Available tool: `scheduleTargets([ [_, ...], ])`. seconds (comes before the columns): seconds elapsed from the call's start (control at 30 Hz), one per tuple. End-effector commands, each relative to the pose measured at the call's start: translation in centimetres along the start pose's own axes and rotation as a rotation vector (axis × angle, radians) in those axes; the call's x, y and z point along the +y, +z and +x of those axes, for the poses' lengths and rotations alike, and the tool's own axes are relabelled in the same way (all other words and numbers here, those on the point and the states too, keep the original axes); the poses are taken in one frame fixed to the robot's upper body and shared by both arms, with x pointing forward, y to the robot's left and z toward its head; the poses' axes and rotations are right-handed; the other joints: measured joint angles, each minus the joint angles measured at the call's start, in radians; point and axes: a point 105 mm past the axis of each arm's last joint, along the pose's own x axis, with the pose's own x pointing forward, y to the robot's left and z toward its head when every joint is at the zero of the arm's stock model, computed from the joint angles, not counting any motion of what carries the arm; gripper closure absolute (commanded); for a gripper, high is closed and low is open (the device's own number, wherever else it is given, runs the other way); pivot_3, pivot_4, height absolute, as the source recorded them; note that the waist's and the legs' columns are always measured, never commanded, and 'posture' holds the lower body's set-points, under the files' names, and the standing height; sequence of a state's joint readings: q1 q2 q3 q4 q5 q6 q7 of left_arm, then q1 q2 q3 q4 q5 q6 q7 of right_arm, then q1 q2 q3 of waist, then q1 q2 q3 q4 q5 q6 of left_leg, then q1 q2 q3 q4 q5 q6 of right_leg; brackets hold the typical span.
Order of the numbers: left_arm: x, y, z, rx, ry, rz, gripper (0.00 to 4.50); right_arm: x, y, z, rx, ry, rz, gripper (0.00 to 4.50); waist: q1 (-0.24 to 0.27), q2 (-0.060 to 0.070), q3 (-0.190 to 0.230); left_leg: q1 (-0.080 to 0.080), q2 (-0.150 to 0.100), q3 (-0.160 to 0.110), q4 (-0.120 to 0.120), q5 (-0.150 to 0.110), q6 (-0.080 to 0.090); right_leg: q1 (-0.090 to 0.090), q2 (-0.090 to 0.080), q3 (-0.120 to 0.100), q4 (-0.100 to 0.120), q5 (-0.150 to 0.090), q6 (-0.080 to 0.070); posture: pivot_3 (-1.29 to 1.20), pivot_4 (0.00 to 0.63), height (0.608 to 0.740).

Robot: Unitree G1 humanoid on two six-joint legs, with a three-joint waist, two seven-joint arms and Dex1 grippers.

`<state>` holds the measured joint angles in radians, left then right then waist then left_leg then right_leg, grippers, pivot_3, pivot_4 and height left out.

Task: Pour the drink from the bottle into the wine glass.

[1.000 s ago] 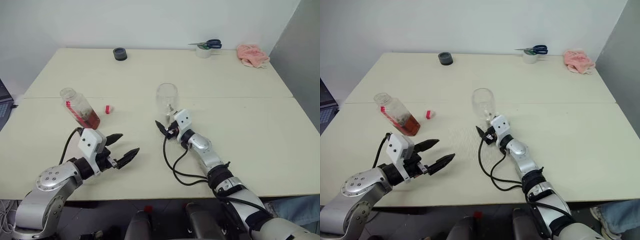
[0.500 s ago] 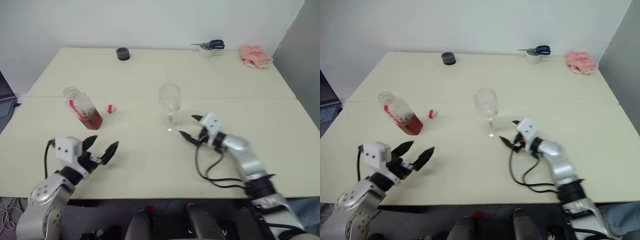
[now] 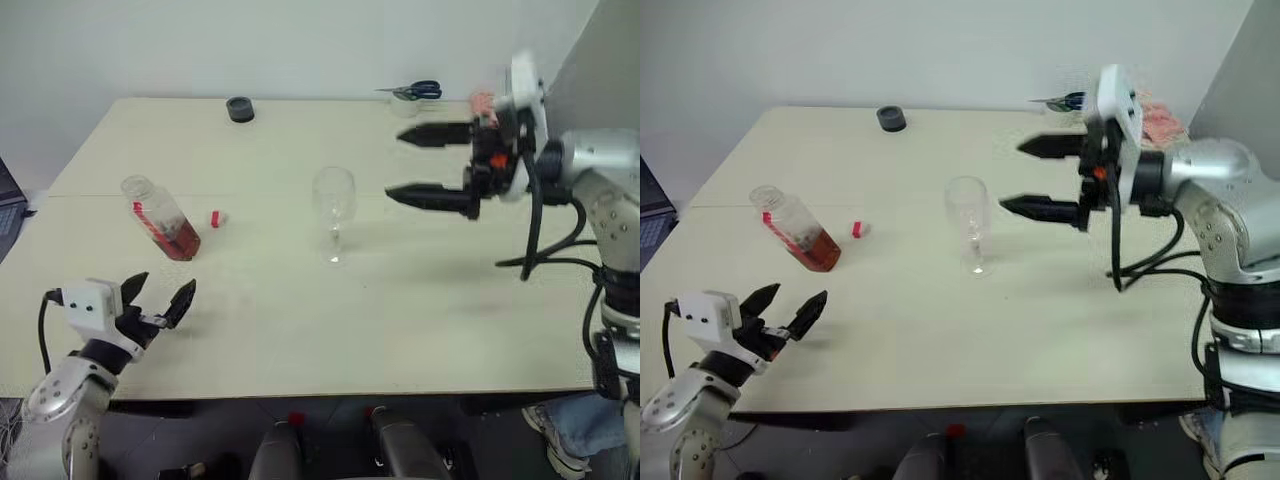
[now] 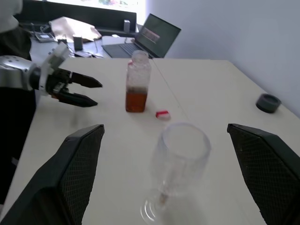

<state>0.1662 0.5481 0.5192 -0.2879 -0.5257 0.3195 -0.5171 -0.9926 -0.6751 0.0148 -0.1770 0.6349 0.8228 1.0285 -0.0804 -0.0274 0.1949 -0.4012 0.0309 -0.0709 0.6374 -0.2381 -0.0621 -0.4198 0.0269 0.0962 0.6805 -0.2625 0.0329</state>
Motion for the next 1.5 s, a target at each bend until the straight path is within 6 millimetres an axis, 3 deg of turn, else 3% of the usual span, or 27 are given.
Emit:
scheduleTargets([
  [0.03, 0.9, 3.3, -0.1, -0.063, 0.004, 0.048, 0.0, 1.1, 1.9, 1.3, -0.047, 0.046, -0.023, 0.02, 0.002, 0.0, 0.0, 0.0, -0.001, 0.0, 0.0, 0.0, 0.0, 0.0, -0.001, 0.0, 0.0, 0.001, -0.001, 0.0, 0.15, 0.74],
  [0.2, 1.7, 5.3, 0.9, -0.102, 0.026, 0.067, 0.0, 1.5, 1.6, 3.6, -0.051, 0.063, -0.001, 0.02, 0.006, 0.0, 0.0, 0.0, -0.002, 0.001, 0.0, 0.0, 0.0, 0.0, -0.003, -0.001, 0.0, 0.0, 0.0, 0.0, 0.15, 0.74],
  [0.3, 2.2, 6.2, 1.6, -0.114, 0.023, 0.079, 0.0, 1.3, 1.8, 4.0, -0.063, 0.054, 0.02, 0.02, 0.006, 0.0, 0.0, 0.0, -0.001, 0.001, 0.002, 0.0, 0.0, 0.0, -0.002, -0.001, 0.001, 0.0, 0.0, 0.0, 0.15, 0.74],
  [0.53, 4.1, 6.1, 3.2, -0.083, 0.015, 0.11, 0.0, 1.7, 2.0, 4.1, -0.07, 0.084, 0.003, 0.02, 0.006, 0.0, 0.0, 0.0, -0.001, 0.001, 0.002, 0.0, 0.0, 0.0, -0.002, -0.002, 0.001, 0.0, 0.0, 0.0, 0.15, 0.74],
  [1.17, 4.7, 5.3, 8.2, -0.094, -0.048, 0.096, 0.0, 1.5, 2.1, 4.2, -0.08, 0.065, 0.002, 0.02, 0.006, 0.0, 0.0, 0.0, -0.001, 0.0, 0.002, 0.0, 0.0, 0.0, -0.003, -0.002, 0.001, 0.002, -0.003, 0.0, 0.15, 0.74],
  [1.5, 4.2, 5.3, 9.0, -0.146, -0.066, 0.086, 0.0, 1.6, 2.1, 4.3, -0.08, 0.056, -0.009, 0.02, 0.007, 0.0, 0.0, -0.001, -0.001, -0.001, 0.002, 0.0, 0.0, 0.0, -0.003, -0.003, 0.001, 0.003, -0.003, 0.0, 0.15, 0.74],
])
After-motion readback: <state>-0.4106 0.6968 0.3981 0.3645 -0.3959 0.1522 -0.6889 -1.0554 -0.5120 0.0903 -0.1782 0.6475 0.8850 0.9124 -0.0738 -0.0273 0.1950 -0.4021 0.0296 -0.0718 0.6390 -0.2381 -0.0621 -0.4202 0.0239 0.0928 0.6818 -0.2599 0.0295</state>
